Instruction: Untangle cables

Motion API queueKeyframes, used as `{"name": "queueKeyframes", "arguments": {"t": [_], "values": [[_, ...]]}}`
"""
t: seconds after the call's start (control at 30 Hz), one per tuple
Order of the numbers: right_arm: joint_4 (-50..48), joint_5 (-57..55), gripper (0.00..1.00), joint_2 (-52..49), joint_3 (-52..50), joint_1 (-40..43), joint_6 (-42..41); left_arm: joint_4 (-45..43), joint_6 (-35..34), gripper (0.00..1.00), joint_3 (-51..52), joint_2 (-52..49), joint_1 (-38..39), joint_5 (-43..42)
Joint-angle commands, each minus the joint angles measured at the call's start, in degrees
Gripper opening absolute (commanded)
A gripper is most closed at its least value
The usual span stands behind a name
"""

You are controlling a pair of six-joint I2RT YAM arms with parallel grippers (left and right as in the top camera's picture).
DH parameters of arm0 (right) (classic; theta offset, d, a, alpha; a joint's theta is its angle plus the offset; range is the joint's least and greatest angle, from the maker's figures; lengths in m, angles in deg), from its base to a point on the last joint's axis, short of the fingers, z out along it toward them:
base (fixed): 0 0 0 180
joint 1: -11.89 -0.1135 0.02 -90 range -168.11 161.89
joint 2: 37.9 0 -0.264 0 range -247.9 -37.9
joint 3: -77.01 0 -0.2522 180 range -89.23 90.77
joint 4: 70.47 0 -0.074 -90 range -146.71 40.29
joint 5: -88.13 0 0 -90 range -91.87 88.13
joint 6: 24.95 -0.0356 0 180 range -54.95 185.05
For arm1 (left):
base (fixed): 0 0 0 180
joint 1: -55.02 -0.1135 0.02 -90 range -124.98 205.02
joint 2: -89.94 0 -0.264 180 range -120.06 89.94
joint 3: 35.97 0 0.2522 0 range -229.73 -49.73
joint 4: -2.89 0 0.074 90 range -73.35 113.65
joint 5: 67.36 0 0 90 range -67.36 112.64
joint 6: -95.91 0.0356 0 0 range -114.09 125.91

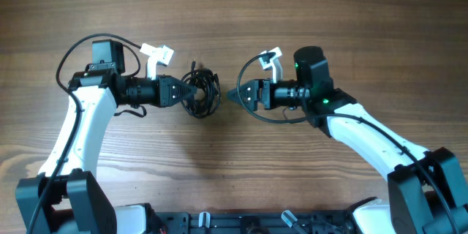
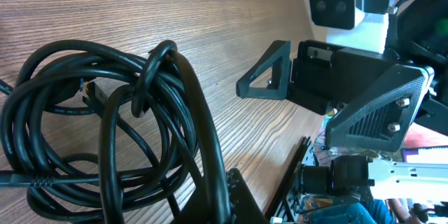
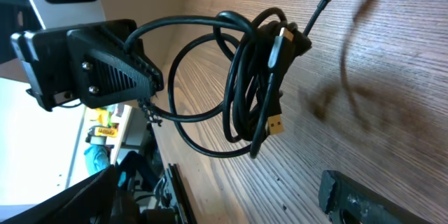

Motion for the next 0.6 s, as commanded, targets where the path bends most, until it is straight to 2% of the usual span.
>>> {"name": "queueKeyframes", "arguments": {"t": [0.0,0.13,0.2,0.33,0.4,0.57], "values": [[-0.59,-4.33,0.93,-0.74,1.11,-1.51,-3.69,-0.17,1.55,0.04,0.09,-0.17,-0.07,-1.55],[-1.09,-6.54,0.89,-0.76,1.11,-3.93,-4.11,-0.17,1.55,0.04,0.09,-0.17,-0.07,-1.57],[-0.72,-12.2,0.85,-0.85,1.11,-5.95,-5.01,-0.17,1.55,0.04,0.09,-0.17,-0.07,-1.55],[-2.16,-21.66,0.85,-1.86,1.11,-8.92,-10.75,-0.17,1.57,0.04,0.09,-0.17,-0.07,-1.55],[-4.26,-25.51,0.84,-3.54,1.11,-9.97,-11.21,-0.17,1.55,0.04,0.09,-0.17,-0.07,-1.55],[-13.53,-26.1,0.83,-9.51,1.11,-10.4,-11.37,-0.17,1.55,0.04,0.09,-0.17,-0.07,-1.55]]}}
